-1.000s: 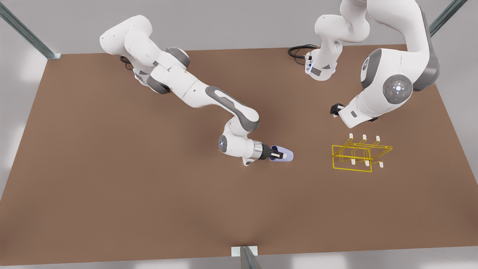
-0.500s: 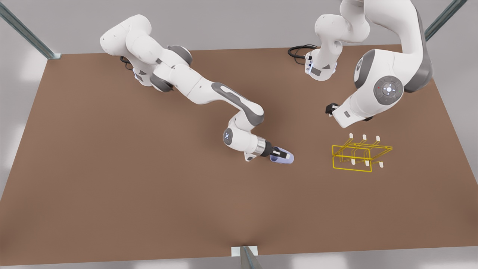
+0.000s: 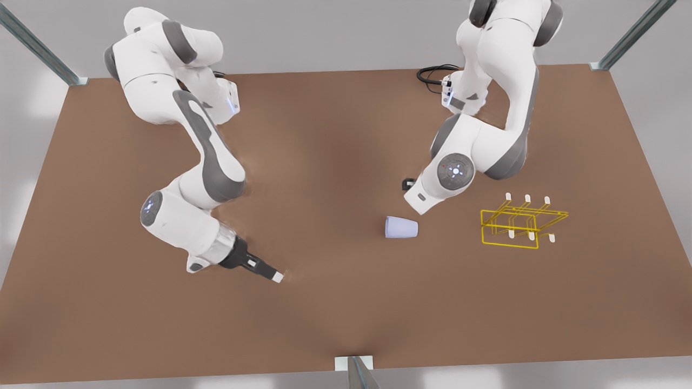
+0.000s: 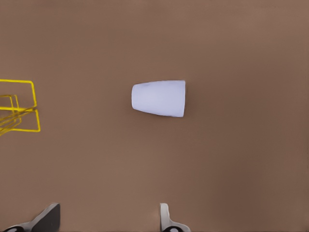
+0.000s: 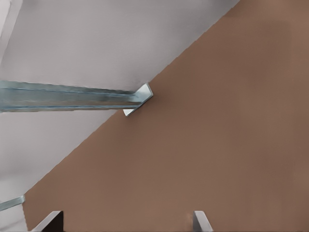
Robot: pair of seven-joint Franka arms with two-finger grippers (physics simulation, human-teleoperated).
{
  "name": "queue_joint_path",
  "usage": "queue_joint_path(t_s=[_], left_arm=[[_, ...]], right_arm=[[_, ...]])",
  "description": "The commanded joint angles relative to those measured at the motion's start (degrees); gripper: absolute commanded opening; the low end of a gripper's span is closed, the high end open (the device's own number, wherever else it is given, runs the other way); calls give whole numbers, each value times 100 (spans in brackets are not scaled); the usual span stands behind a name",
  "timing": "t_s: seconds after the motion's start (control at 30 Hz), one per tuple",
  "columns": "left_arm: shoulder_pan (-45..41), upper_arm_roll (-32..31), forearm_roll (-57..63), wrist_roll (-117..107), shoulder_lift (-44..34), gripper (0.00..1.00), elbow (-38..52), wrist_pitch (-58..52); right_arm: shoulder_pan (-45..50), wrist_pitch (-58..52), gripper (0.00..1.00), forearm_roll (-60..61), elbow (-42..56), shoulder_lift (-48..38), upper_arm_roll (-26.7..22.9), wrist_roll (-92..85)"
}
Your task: Place the cup on the cup holder
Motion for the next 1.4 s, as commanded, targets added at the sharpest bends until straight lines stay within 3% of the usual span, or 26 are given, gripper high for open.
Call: queue_joint_path(t_s=[0.0,0.03,0.1,0.17,0.3,0.47,0.97,1.1,1.23,1.37], left_arm=[[15,20,-54,-7882,690,100,588,1162],[24,20,375,-8866,787,100,544,1305],[24,11,526,-10537,682,100,-34,2567],[15,-15,404,-11540,374,100,-976,3897],[77,-15,114,-13448,427,100,-1064,4284],[51,-50,122,-11242,-83,100,-2286,4109],[59,-208,34,-11673,391,100,-2400,4197],[68,-208,52,-11348,216,100,-2822,4653],[103,-314,8,-8589,216,100,-2822,4653],[209,-332,34,-7455,286,100,-2857,4566]], right_arm=[[-259,-3084,100,-1445,-239,-843,-467,-2372],[251,-3577,100,-1647,-266,-1010,-1154,-2407],[419,-3543,100,-2289,-1301,-1819,-1076,-2582],[401,-3517,100,-2254,-653,-1477,-1207,-3682],[375,-3473,100,-2236,-635,-1494,-1181,-3673],[322,-3526,100,-2262,-442,-1503,-1225,-3699],[270,-3297,100,-2245,-64,-1002,-1216,-3330],[41,-3297,100,-1841,-55,-888,-1207,-3278],[32,-3306,100,-1832,-55,-888,-1207,-3269],[32,-3297,100,-1832,-55,-888,-1207,-3260]])
